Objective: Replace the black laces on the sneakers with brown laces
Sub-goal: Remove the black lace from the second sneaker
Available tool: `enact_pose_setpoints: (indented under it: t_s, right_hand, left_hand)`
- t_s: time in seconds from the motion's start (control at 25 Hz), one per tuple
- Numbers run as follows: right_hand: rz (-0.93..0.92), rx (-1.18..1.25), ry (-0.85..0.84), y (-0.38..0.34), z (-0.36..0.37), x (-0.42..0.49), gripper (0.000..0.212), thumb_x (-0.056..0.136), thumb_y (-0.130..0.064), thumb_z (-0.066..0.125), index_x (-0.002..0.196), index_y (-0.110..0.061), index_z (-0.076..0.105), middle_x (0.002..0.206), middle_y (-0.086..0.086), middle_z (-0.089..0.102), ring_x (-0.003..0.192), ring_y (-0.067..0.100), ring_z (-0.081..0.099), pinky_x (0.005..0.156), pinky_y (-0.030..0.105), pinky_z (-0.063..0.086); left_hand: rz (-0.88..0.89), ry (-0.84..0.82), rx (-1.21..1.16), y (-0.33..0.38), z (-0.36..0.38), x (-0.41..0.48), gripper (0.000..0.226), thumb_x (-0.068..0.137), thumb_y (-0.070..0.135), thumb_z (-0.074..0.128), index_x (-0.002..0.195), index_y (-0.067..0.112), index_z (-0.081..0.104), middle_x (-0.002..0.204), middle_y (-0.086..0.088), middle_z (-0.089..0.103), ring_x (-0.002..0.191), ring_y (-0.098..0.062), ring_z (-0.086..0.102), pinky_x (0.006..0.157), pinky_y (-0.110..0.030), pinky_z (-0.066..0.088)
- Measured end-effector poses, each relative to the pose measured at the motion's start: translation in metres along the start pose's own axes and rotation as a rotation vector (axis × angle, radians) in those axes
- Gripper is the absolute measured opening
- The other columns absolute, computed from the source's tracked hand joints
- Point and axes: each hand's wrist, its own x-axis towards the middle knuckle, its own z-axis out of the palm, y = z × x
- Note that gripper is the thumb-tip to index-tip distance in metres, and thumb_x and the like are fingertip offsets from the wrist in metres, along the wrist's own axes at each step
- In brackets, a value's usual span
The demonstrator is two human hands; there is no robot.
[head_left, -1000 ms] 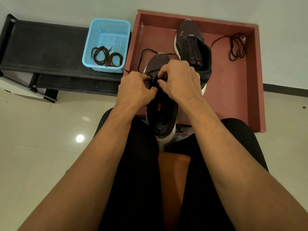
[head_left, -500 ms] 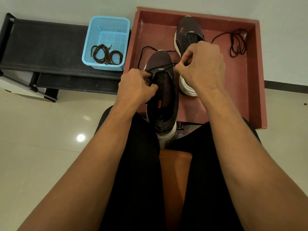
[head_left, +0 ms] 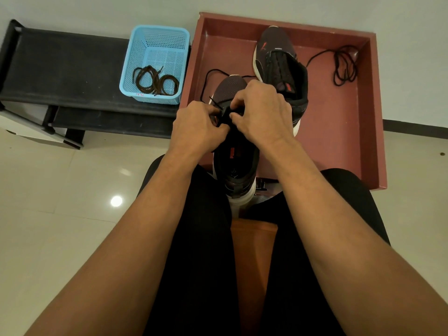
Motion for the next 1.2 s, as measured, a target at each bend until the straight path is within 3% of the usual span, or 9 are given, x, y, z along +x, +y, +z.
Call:
enact_pose_setpoints:
  t_s: [0.16, 0.36, 0.56, 0.68, 0.84, 1.04, 1.2]
  right_hand:
    - [0.013, -0.014, 0.025, -0.001, 0.002, 0.000, 0.009, 0.093, -0.034, 0.075, 0.100, -0.029, 0.078, 0.112, -0.001, 0.069, 0.099, 0.029, 0.071, 0.076, 0.039, 0.055]
    - [0.038, -0.037, 0.030, -0.002, 0.003, 0.004, 0.012, 0.091, -0.027, 0.071, 0.099, -0.020, 0.075, 0.102, 0.001, 0.071, 0.090, 0.029, 0.072, 0.076, 0.042, 0.059]
    - [0.147, 0.044, 0.084, 0.015, -0.016, 0.006, 0.008, 0.079, -0.028, 0.075, 0.084, -0.021, 0.075, 0.088, -0.001, 0.070, 0.081, 0.026, 0.070, 0.068, 0.036, 0.055]
    - [0.186, 0.065, 0.097, 0.022, -0.024, 0.004, 0.009, 0.078, -0.028, 0.077, 0.082, -0.020, 0.075, 0.088, 0.001, 0.070, 0.082, 0.025, 0.070, 0.068, 0.034, 0.053]
    - [0.164, 0.156, 0.147, 0.021, -0.030, 0.003, 0.004, 0.078, -0.028, 0.072, 0.079, -0.025, 0.075, 0.087, -0.004, 0.071, 0.080, 0.017, 0.069, 0.069, 0.032, 0.055]
    - [0.082, 0.219, 0.240, 0.018, -0.032, 0.006, 0.009, 0.084, -0.033, 0.068, 0.084, -0.028, 0.076, 0.096, -0.016, 0.066, 0.080, 0.001, 0.058, 0.063, 0.007, 0.035]
    - [0.033, 0.177, 0.234, 0.019, -0.030, 0.010, 0.010, 0.090, -0.032, 0.071, 0.091, -0.026, 0.078, 0.098, -0.014, 0.064, 0.087, 0.002, 0.055, 0.069, 0.015, 0.038]
  left_hand:
    - [0.001, 0.008, 0.005, 0.000, 0.000, 0.000, 0.037, 0.091, 0.031, 0.073, 0.127, 0.026, 0.074, 0.085, 0.006, 0.066, 0.087, -0.011, 0.062, 0.078, -0.023, 0.045]
    - [0.003, 0.001, 0.007, 0.000, 0.001, 0.001, 0.035, 0.089, 0.030, 0.073, 0.124, 0.028, 0.076, 0.074, 0.011, 0.064, 0.087, -0.012, 0.066, 0.080, -0.027, 0.051]
    - [-0.006, 0.009, 0.004, 0.000, 0.000, 0.001, 0.036, 0.089, 0.028, 0.073, 0.125, 0.024, 0.075, 0.087, 0.004, 0.072, 0.095, -0.013, 0.069, 0.081, -0.023, 0.047]
    - [-0.016, 0.009, 0.005, 0.001, 0.001, 0.001, 0.035, 0.090, 0.025, 0.072, 0.124, 0.021, 0.075, 0.084, 0.004, 0.072, 0.091, -0.014, 0.070, 0.082, -0.024, 0.051]
    - [-0.037, 0.004, -0.045, 0.000, 0.000, 0.002, 0.034, 0.090, 0.022, 0.071, 0.124, 0.019, 0.074, 0.086, -0.001, 0.075, 0.077, -0.019, 0.073, 0.083, -0.040, 0.064]
    - [-0.026, 0.051, -0.052, -0.002, 0.002, 0.007, 0.043, 0.092, 0.052, 0.073, 0.121, 0.020, 0.075, 0.085, 0.005, 0.074, 0.081, -0.017, 0.072, 0.084, -0.035, 0.060]
    - [-0.030, 0.152, -0.025, -0.012, -0.004, 0.030, 0.024, 0.094, 0.038, 0.074, 0.111, 0.020, 0.076, 0.082, 0.010, 0.069, 0.090, -0.015, 0.070, 0.088, -0.035, 0.057]
